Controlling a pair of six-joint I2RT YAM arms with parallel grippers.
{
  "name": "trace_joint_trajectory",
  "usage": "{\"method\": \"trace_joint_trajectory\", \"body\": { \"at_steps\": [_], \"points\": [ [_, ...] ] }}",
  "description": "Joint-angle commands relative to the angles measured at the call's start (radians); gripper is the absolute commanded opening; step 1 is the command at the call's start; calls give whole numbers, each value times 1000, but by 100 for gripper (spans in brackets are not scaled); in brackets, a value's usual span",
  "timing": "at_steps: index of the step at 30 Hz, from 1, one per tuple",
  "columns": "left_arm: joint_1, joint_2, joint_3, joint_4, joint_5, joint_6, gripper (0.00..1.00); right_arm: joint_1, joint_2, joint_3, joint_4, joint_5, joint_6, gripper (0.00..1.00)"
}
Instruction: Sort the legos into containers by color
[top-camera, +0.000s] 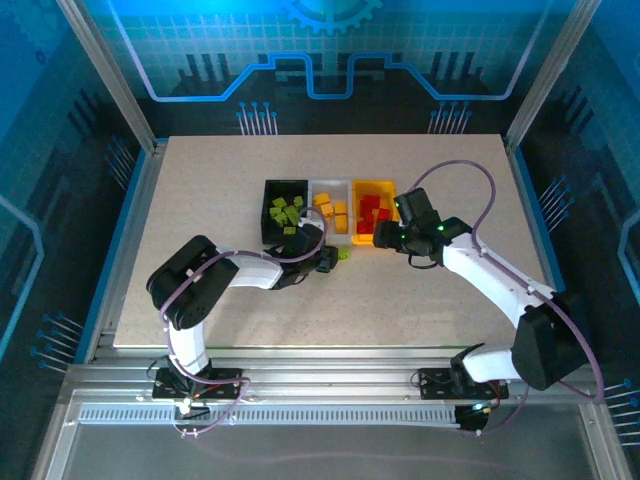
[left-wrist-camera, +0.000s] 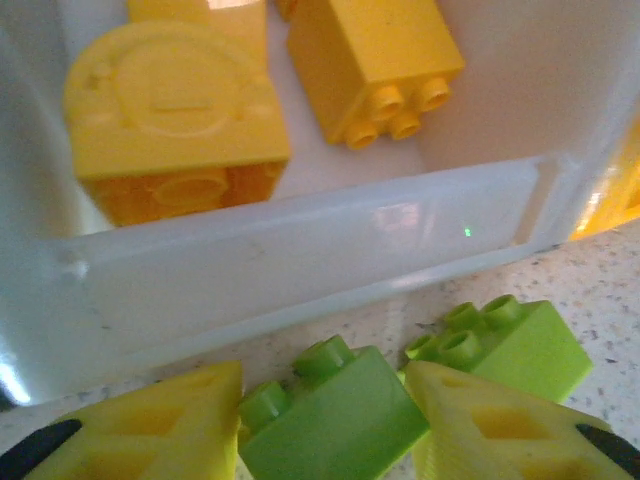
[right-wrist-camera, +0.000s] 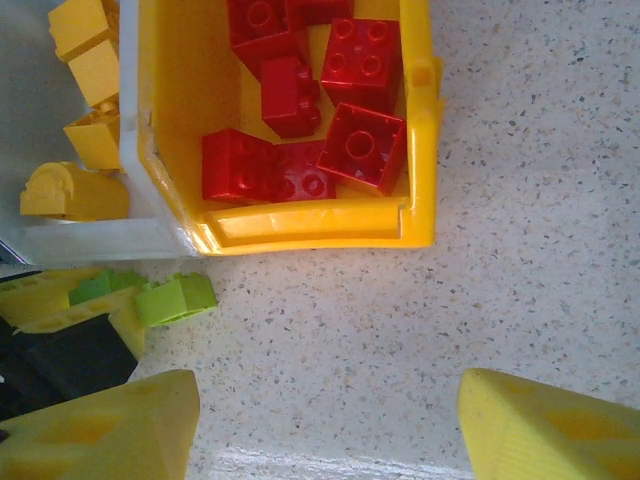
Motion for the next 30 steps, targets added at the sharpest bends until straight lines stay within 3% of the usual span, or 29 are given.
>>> {"method": "trace_joint_trajectory", "body": {
  "at_steps": [1,6,11,14,18,24,30],
  "points": [
    [-15,1,-25,26,18,13,40,-11,-21,18,-20,8,4,70],
    [-26,-61,-77,24,5,-25,35,-11,-16,20,-23,1,7,70],
    [-50,-236,-168,-15,-20,-90,34,-11,-18,17,-26,-1,5,70],
    [-51,-367,-180,-116,-69,-118,34,-10,-17,19,-25,-3,3,70],
    [-22,-456,-66,-314,-146,-106,32,-5,-2,16,-19,-6,4,70],
    [165,-360,123,-476,-133,-157,33,6,12,-1,-9,-2,16,70],
    [267,-156,299,-546,-92,-189,34,17,4,-5,-23,9,17,70]
  ]
}}
